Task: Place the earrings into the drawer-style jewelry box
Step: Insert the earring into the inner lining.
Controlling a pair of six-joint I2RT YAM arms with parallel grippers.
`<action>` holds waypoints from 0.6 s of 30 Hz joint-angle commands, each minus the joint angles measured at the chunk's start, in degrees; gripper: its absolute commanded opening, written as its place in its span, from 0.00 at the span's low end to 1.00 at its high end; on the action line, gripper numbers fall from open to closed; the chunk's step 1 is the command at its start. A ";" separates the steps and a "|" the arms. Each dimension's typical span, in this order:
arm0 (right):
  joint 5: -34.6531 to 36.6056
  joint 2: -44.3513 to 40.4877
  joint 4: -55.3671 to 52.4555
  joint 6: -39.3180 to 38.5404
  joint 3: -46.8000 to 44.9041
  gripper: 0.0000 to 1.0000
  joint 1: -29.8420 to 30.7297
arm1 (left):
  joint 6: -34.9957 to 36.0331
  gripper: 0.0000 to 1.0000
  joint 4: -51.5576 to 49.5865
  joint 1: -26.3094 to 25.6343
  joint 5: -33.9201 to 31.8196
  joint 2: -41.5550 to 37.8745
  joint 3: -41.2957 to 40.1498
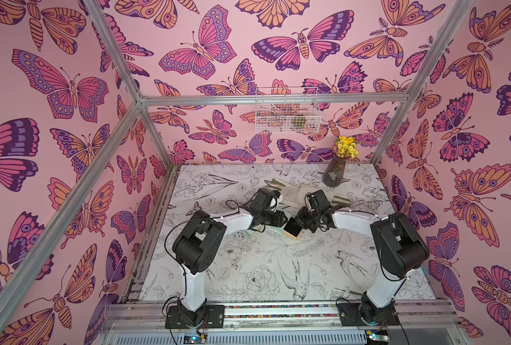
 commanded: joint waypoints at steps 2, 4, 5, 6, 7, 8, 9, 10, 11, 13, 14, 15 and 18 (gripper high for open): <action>1.59 -0.20 -2.40 -1.15 0.64 0.00 0.39 | 0.58 0.43 -2.06 -0.16 0.84 1.52 -0.01; 1.36 -0.44 -2.58 -1.14 0.69 0.00 0.39 | 0.58 0.43 -2.05 -0.17 0.76 1.39 -0.10; 1.19 -0.61 -2.51 -1.21 0.75 0.00 0.39 | 0.58 0.43 -2.06 -0.18 0.69 1.37 -0.10; 1.03 -1.05 -2.30 -1.30 0.78 0.00 0.39 | 0.58 0.43 -2.03 -0.18 0.73 1.30 -0.16; 0.95 -1.76 -2.01 -1.53 0.80 0.00 0.39 | 0.55 0.43 -2.07 -0.15 0.70 1.22 -0.12; 1.01 -2.54 -1.86 -1.80 0.80 0.00 0.40 | 0.49 0.43 -2.12 -0.12 0.72 1.09 -0.09; 1.24 -3.56 -1.87 -2.23 0.76 0.00 0.39 | 0.49 0.43 -2.20 -0.18 0.80 0.93 -0.01; 1.57 -4.71 -2.22 -2.73 0.79 0.00 0.39 | 0.49 0.43 -2.29 -0.16 0.86 0.75 0.20; 2.08 -5.63 -2.68 -3.39 0.81 0.00 0.39 | 0.43 0.43 -2.47 -0.18 0.92 0.43 0.38; 3.14 -7.68 -4.35 -5.17 0.82 0.00 0.39 | 0.40 0.43 -2.73 -0.18 1.01 -0.31 0.88; 3.43 -8.37 -5.24 -6.00 0.82 0.00 0.39 | 0.40 0.43 -2.91 -0.18 1.01 -0.71 1.20; 4.03 -9.43 -6.82 -7.22 0.81 0.00 0.43 | 0.40 0.43 -3.16 -0.19 0.99 -1.29 1.50; 4.52 -11.22 -10.26 -10.24 0.27 0.00 0.47 | 0.62 0.43 -3.78 -0.57 0.73 -2.98 2.05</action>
